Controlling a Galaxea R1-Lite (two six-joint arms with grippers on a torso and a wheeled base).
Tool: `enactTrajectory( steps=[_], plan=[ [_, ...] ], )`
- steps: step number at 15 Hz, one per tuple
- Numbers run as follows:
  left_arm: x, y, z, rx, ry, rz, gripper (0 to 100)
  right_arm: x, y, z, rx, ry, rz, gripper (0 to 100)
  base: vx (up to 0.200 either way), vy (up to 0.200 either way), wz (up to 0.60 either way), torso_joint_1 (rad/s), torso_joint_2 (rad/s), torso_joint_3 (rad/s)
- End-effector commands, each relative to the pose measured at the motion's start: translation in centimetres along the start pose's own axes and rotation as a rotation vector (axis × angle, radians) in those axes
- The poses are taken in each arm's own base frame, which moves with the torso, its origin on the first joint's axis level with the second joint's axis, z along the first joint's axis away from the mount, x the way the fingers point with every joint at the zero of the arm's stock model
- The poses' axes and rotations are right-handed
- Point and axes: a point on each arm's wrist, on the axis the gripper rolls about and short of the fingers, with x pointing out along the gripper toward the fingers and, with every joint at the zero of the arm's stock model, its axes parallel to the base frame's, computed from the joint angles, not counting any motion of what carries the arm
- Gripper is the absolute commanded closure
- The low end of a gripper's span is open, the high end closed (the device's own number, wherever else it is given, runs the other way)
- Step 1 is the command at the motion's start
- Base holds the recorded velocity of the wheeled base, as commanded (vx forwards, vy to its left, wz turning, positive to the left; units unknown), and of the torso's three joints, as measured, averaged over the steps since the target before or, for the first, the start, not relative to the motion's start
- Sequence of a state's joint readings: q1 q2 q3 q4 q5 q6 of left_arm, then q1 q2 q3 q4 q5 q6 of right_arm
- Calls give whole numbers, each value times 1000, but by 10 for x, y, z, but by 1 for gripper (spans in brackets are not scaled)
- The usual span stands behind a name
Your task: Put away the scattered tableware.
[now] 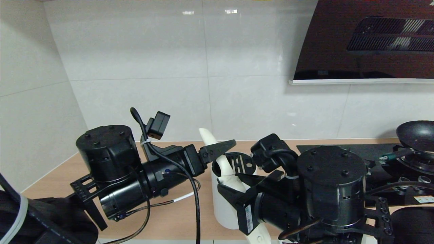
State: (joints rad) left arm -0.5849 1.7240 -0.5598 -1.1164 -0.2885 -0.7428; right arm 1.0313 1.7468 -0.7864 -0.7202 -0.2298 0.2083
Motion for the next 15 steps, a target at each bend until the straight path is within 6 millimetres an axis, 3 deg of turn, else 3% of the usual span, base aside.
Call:
enactTrajectory(
  steps=[1,4,5,15],
  plan=[
    [0,1,-1,-1,4,2,0,-1,4,-2,-4,6,13,100,0,0,0,0,0,0],
    [0,0,-2,-1,5,1,0,-1,5,-4,-8,12,15,100,0,0,0,0,0,0],
    [0,0,-2,-1,4,2,100,-1,5,-4,-6,12,13,100,0,0,0,0,0,0],
    [0,0,-2,27,4,4,100,0,5,-4,-7,11,4,100,0,0,0,0,0,0]
  ],
)
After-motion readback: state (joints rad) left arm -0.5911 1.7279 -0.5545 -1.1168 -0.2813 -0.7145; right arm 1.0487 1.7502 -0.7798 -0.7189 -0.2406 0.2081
